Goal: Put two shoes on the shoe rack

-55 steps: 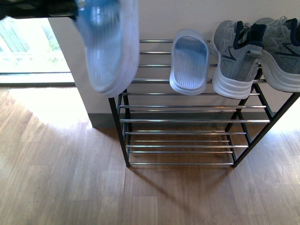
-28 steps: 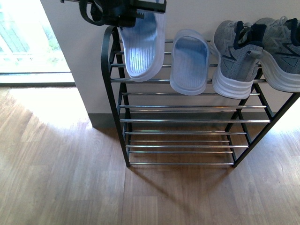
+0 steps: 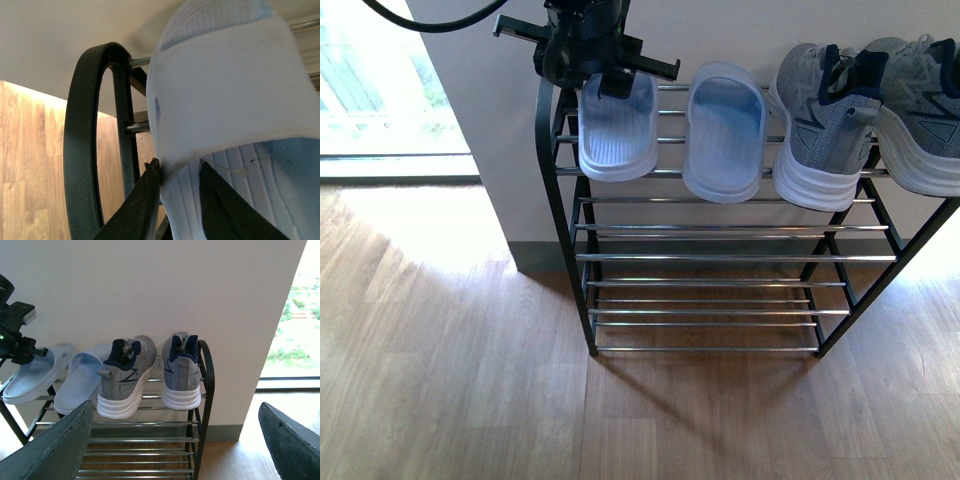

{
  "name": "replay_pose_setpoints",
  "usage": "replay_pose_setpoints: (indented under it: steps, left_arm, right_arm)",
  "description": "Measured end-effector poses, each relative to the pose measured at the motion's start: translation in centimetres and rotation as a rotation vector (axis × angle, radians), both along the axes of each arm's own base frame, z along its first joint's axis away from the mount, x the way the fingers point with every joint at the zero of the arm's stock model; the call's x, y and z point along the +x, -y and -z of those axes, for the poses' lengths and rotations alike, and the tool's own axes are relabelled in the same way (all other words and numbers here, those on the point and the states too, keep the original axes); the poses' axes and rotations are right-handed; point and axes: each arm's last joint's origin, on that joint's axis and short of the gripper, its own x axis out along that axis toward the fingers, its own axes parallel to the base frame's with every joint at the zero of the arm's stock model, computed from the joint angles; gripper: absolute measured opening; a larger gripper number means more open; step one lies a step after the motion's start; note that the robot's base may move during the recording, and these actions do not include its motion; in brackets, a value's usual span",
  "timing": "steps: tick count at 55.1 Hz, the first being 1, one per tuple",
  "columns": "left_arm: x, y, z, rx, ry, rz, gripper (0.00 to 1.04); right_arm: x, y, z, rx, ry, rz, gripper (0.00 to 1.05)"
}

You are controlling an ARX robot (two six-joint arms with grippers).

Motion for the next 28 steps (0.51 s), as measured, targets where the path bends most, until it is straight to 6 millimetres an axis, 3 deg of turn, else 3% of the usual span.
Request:
replay_pose_setpoints:
  steps: [3,7,14,17,21,24,28]
  left_arm:
    - [-0.5,0.0,-0.8,-0.052,-0.009,0.028,0.4]
    - [-1.9,-0.4,-3.4,-0.137,-0.008,0.063,0.56]
    - [-6.4,-3.0,-12.3,-0.257,0.164,0.069,0.83]
    - [-8.4,-5.2,-15.2,-0.241,0.456,-0.016,0.73]
    - [-11.2,-8.3,-17.0,-0.267,0.713,-0.072,0.6]
    - [-13.7,-10.7,-16.9,-0.284,0.834,-0.098,0.5]
    - [-15.4,-12.4,-15.7,-0.281,0.87,-0.11,0.41]
  right_arm:
    - [0.0,0.0,0.0,0.0,0.0,0.0,0.96]
    - [0.0,0.0,0.0,0.0,0.0,0.0,0.96]
    - [0.0,0.0,0.0,0.0,0.0,0.0,0.96]
    - [0.0,0.0,0.0,0.0,0.0,0.0,0.96]
    - [0.0,0.0,0.0,0.0,0.0,0.001,0.96]
    - [0.0,0.0,0.0,0.0,0.0,0.001,0.96]
    - [0.0,0.0,0.0,0.0,0.0,0.0,0.96]
